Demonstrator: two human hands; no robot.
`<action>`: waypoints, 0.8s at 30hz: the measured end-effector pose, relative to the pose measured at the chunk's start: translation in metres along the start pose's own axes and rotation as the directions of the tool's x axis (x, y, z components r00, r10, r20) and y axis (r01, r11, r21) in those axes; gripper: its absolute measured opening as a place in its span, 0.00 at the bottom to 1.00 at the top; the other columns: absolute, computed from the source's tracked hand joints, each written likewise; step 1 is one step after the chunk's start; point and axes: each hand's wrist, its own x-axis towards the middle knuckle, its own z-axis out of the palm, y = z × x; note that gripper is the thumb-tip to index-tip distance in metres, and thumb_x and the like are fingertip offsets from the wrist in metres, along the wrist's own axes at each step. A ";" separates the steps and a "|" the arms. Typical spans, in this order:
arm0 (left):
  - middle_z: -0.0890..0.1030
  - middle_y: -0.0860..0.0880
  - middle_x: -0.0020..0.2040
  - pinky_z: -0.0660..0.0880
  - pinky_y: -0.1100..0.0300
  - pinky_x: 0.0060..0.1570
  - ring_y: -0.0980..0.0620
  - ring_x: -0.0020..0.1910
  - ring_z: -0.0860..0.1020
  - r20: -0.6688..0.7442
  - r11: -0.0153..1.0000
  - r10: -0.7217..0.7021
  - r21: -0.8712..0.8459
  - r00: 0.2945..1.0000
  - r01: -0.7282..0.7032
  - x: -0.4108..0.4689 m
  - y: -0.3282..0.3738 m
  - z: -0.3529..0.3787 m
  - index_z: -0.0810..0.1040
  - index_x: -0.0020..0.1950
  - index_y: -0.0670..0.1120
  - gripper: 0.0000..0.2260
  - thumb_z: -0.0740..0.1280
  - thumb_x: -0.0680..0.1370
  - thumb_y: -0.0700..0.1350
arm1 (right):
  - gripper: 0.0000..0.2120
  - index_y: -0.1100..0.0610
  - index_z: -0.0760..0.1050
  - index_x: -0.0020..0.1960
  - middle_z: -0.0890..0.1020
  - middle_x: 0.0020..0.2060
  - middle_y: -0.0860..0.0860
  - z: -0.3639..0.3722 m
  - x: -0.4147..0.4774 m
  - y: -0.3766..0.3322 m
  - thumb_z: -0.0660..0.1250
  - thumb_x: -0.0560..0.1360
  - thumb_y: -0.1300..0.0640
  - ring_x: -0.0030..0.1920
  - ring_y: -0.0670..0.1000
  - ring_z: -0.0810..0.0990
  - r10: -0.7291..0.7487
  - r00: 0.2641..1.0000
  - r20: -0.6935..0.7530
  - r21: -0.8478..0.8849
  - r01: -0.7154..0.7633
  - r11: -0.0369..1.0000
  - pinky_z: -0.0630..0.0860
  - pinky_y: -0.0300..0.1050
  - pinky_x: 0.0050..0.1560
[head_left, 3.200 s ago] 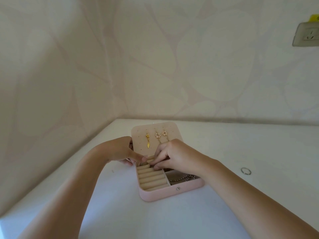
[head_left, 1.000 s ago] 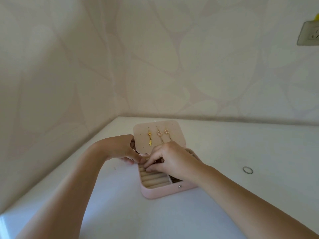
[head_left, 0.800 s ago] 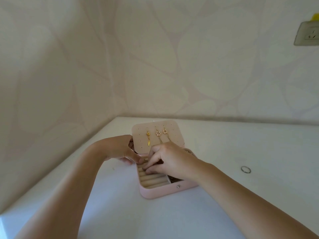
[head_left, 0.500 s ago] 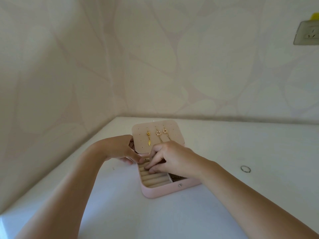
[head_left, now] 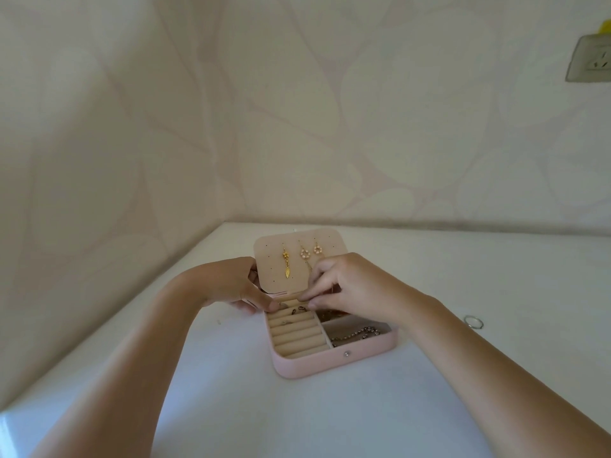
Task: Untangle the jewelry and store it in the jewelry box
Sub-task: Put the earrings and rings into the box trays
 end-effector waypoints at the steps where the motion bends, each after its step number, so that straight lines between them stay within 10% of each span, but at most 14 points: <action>1: 0.80 0.50 0.49 0.79 0.60 0.51 0.53 0.46 0.80 0.001 1.000 0.002 -0.002 1.000 -0.002 0.000 0.000 0.000 0.77 0.54 0.48 0.17 0.76 0.68 0.39 | 0.09 0.51 0.84 0.52 0.78 0.45 0.43 0.001 0.001 0.001 0.72 0.73 0.55 0.44 0.41 0.73 -0.018 1.000 0.016 -0.033 0.019 0.999 0.67 0.34 0.44; 18: 0.80 0.49 0.49 0.79 0.61 0.50 0.55 0.43 0.80 -0.021 1.000 -0.001 -0.005 1.000 0.001 0.000 0.003 0.002 0.77 0.54 0.47 0.17 0.76 0.68 0.39 | 0.05 0.54 0.84 0.46 0.82 0.38 0.45 -0.034 -0.008 0.014 0.73 0.71 0.57 0.35 0.38 0.76 0.174 0.984 -0.046 -0.010 -0.174 0.985 0.71 0.32 0.40; 24: 0.80 0.49 0.49 0.79 0.59 0.50 0.55 0.41 0.81 -0.030 1.000 0.003 -0.021 1.000 -0.004 0.002 0.003 0.003 0.77 0.51 0.49 0.15 0.76 0.68 0.38 | 0.07 0.59 0.80 0.44 0.79 0.34 0.52 -0.089 -0.043 0.068 0.75 0.68 0.60 0.38 0.52 0.77 0.748 0.663 -0.021 -0.278 -0.723 0.633 0.70 0.39 0.38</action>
